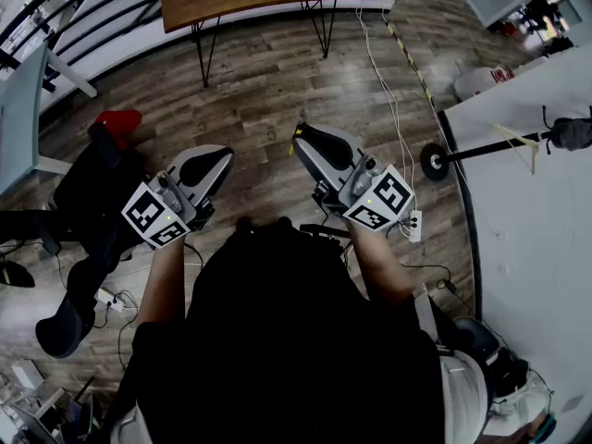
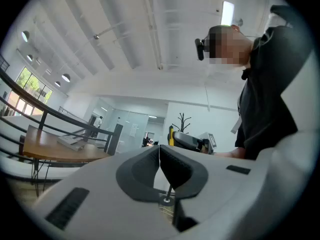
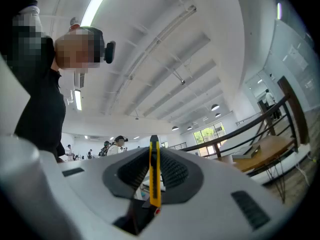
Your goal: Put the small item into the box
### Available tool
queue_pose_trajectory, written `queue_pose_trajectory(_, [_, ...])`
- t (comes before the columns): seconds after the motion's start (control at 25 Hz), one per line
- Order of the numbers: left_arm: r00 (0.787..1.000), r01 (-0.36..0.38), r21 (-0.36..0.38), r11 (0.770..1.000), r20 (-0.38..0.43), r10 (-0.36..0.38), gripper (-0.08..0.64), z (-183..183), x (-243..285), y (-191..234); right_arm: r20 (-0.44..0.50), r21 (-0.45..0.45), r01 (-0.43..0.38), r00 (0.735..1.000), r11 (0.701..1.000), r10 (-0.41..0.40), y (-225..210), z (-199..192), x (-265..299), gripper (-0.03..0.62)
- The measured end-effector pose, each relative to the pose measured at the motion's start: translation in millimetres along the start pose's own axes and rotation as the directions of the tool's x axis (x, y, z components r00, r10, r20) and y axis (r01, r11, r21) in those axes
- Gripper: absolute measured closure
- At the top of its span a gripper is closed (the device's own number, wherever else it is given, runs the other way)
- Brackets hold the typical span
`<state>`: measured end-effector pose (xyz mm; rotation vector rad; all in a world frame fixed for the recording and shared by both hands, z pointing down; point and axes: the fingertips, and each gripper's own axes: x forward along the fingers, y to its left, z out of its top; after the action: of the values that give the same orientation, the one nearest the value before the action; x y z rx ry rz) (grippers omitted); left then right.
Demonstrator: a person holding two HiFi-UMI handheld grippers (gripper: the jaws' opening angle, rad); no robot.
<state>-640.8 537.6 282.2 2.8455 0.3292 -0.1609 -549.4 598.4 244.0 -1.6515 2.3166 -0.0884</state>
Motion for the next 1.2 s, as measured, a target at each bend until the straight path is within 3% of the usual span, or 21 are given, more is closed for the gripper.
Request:
queue_pose_trajectory(0.2, [1.000,0.017,0.047,0.999,-0.010,-0.016,0.543,0.0,23.7,0.5,0.037,-0.022,-0.049,0.998,0.999,0.050,-16.5,10.7,-5.8,0.520])
queue_pose_trajectory(0.92, [0.994,0.094,0.039,0.995,-0.055,-0.092,0.543,-7.5,120.2,-24.5,0.005,-0.021,0.012,1.000,1.000,-0.012,-68.3,23.2,-88.4,0.520])
queue_pose_trajectory(1.2, [0.983,0.147,0.039,0.988,-0.118,-0.141,0.545,-26.3,158.7,-41.6,0.016,-0.026,0.013,1.000,1.000,-0.012,-90.1,30.3,-122.8,0.520])
